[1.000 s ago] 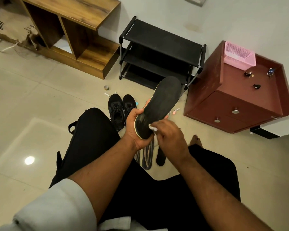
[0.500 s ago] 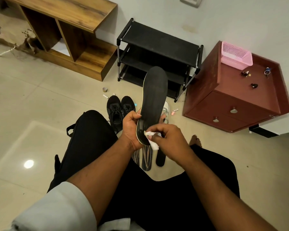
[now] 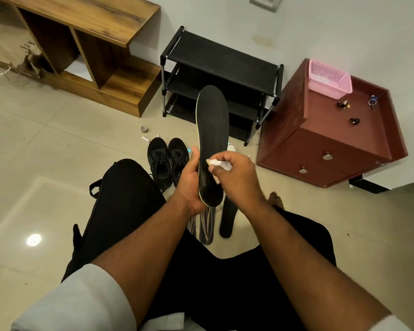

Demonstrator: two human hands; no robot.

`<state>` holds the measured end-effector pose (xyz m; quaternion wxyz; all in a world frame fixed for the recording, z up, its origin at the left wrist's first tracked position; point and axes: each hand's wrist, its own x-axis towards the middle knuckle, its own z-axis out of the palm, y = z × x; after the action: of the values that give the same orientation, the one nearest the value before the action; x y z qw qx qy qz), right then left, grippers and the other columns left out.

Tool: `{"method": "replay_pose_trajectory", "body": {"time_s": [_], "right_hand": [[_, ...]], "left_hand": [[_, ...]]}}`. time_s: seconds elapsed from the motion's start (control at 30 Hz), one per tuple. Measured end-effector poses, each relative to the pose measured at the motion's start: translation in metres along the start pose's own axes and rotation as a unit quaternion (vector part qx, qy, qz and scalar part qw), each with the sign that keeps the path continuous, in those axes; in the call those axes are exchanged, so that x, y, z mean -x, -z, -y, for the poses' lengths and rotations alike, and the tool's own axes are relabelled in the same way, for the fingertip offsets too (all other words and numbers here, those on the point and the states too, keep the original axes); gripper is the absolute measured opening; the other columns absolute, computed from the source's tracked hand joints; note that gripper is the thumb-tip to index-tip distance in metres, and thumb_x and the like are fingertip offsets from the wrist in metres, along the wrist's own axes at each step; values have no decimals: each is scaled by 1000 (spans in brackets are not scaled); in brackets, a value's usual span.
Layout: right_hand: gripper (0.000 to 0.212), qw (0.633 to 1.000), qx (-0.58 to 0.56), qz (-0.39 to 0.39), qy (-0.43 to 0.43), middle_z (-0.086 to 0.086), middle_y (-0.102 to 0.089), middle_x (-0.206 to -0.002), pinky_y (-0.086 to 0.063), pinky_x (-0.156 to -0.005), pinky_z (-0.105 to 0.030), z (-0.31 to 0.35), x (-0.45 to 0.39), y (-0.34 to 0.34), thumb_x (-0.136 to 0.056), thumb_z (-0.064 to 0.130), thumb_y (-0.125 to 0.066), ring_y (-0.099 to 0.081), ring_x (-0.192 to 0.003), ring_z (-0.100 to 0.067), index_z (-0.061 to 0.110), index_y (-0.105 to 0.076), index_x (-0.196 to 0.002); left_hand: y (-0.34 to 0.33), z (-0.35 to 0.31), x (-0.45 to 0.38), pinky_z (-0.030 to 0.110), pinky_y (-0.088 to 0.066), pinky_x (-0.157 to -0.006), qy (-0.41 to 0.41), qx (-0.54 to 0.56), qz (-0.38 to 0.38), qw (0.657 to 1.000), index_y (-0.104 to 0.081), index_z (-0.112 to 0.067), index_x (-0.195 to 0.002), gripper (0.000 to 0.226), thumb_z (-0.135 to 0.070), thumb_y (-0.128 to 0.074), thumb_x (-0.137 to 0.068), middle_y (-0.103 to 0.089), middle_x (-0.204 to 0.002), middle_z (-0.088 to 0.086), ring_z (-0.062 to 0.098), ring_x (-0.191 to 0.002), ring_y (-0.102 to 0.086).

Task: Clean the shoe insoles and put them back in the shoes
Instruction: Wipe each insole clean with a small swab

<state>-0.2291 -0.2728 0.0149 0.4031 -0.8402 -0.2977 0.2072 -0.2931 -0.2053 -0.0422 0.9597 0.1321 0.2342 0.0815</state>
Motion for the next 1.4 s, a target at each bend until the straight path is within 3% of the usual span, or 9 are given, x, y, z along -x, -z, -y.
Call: {"method": "replay_pose_trajectory", "body": {"time_s": [0.13, 0.27, 0.37, 0.6, 0.93, 1.03, 1.1, 1.23, 1.4], "right_hand": [[18, 994, 89, 29, 63, -1, -68, -102, -44, -83, -12, 1, 15, -16, -88, 12, -64, -60, -94, -11, 16, -72, -103], [18, 992, 88, 55, 73, -1, -70, -99, -39, -78, -3, -3, 33, -18, -87, 10, -64, -62, -90, -9, 15, -74, -102], [18, 995, 74, 29, 67, -1, -70, -98, -42, -78, -6, -3, 35, -18, -86, 9, -65, -61, -88, -8, 15, -74, -101], [14, 998, 52, -15, 27, 0, -71, -93, -41, -70, -3, 11, 9, -20, -87, 13, -65, -61, -82, -5, 16, -74, -98], [15, 997, 46, 62, 21, 3, -69, -96, -39, -72, 2, -10, 41, -15, -85, 13, -67, -60, -86, -3, 17, -75, -98], [16, 997, 48, 39, 40, 1, -70, -96, -45, -76, -5, -1, 27, -15, -85, 9, -66, -62, -86, -7, 15, -75, -97], [15, 996, 70, 12, 57, -2, -70, -95, -48, -80, -16, 4, 14, -16, -86, 10, -65, -63, -86, -11, 14, -75, -96], [13, 990, 116, -16, 80, -1, -69, -93, -45, -79, -14, 10, 1, -18, -88, 15, -63, -60, -84, -9, 16, -75, -93], [16, 988, 109, 73, 85, -2, -69, -94, -37, -71, -2, -3, 30, -12, -86, 9, -65, -58, -82, -7, 15, -75, -97]], "left_hand": [[5, -5, 0, 40, -58, -86, 13, 37, -6, 999, -63, -3, -122, 84, -76, -40, -85, -70, -107, 14, 27, -98, -70], [12, -9, -4, 31, -57, -75, -8, 40, -42, 998, -63, -4, -121, 85, -76, -41, -84, -63, -97, 10, 18, -82, -63], [8, -7, -5, 31, -58, -73, 0, 41, -48, 998, -60, -5, -125, 84, -76, -43, -84, -61, -95, 11, 19, -81, -62], [1, 1, 3, 38, -60, -78, 16, 39, -18, 999, -77, -4, -96, 79, -72, -37, -90, -73, -99, 14, 27, -91, -73], [9, -6, -9, 34, -53, -80, -23, 39, -83, 996, -55, -2, -136, 83, -68, -49, -86, -62, -123, 11, 20, -87, -63], [7, -3, -7, 35, -56, -79, 9, 36, -67, 997, -65, -3, -118, 77, -70, -43, -88, -69, -99, 11, 22, -85, -68], [4, 0, -4, 39, -53, -83, 12, 38, -52, 998, -74, -3, -105, 75, -69, -41, -90, -72, -100, 13, 26, -90, -72], [5, 5, -3, 39, -51, -84, 3, 38, -41, 998, -80, -5, -85, 72, -65, -41, -93, -74, -96, 14, 28, -88, -73], [9, -6, -3, 35, -59, -76, -2, 59, -38, 998, -70, -1, -112, 76, -68, -38, -93, -69, -105, 12, 24, -88, -69]]}}
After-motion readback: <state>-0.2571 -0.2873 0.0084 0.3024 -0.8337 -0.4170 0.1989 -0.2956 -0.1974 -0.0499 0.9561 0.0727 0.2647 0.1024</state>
